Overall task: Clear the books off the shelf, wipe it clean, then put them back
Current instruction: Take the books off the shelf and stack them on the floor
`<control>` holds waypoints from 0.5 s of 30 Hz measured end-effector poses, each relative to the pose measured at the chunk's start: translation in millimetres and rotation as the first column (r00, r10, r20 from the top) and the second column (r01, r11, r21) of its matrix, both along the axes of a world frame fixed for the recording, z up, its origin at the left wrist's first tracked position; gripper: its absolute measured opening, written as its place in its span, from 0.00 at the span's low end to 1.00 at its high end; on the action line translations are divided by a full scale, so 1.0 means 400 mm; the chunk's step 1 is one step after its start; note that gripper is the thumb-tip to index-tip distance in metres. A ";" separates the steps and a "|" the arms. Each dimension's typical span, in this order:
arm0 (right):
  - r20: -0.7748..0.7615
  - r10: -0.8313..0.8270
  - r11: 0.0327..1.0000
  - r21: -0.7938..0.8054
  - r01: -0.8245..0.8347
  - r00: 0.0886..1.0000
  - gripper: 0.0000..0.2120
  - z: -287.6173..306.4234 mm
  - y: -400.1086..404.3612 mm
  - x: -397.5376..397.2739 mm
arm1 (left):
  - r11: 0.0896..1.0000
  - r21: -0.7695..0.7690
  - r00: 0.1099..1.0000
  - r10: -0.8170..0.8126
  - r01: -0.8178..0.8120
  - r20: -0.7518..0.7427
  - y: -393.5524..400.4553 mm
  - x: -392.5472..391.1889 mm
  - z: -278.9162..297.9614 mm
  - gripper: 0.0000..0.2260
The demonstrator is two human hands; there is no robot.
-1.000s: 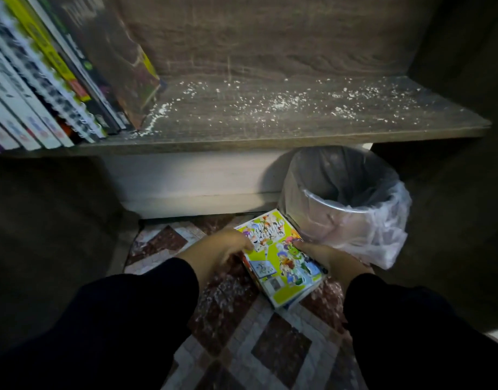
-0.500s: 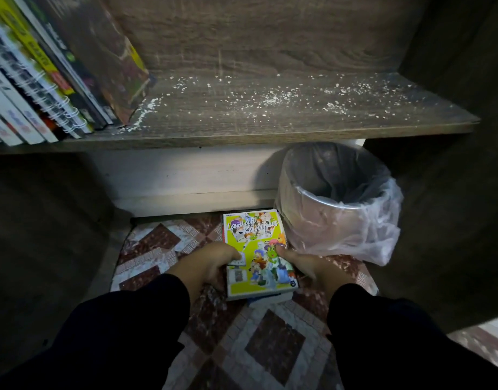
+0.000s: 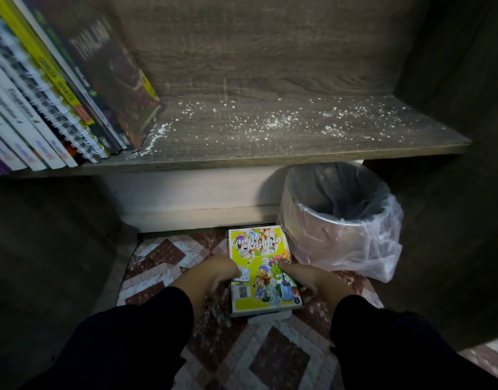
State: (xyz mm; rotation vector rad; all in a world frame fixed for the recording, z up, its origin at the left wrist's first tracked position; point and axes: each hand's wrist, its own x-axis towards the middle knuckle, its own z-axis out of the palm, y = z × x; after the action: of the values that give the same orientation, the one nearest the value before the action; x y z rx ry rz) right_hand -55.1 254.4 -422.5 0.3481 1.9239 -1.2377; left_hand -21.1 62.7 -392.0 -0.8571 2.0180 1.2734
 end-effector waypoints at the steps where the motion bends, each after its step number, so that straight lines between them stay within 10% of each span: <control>1: -0.015 0.024 1.000 0.004 -0.024 1.000 0.27 0.030 -0.011 0.003 | 0.998 -0.057 1.000 -0.017 0.017 -0.013 -0.005 0.005 0.024 0.18; 9: -0.150 0.171 0.985 0.064 -0.163 0.974 0.08 0.308 -0.019 0.053 | 0.971 -0.236 0.987 -0.018 -0.021 -0.162 -0.120 0.109 0.313 0.06; 15: -0.207 0.200 0.980 0.035 -0.197 0.958 0.14 0.507 -0.077 0.068 | 0.952 -0.243 0.915 0.075 -0.184 -0.396 -0.206 0.199 0.550 0.05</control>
State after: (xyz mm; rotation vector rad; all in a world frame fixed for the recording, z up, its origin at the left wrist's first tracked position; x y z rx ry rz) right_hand -27.9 223.4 -219.7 0.0284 2.0887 -1.1655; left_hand 58.7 -19.8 -172.0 -0.9402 2.5333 1.3327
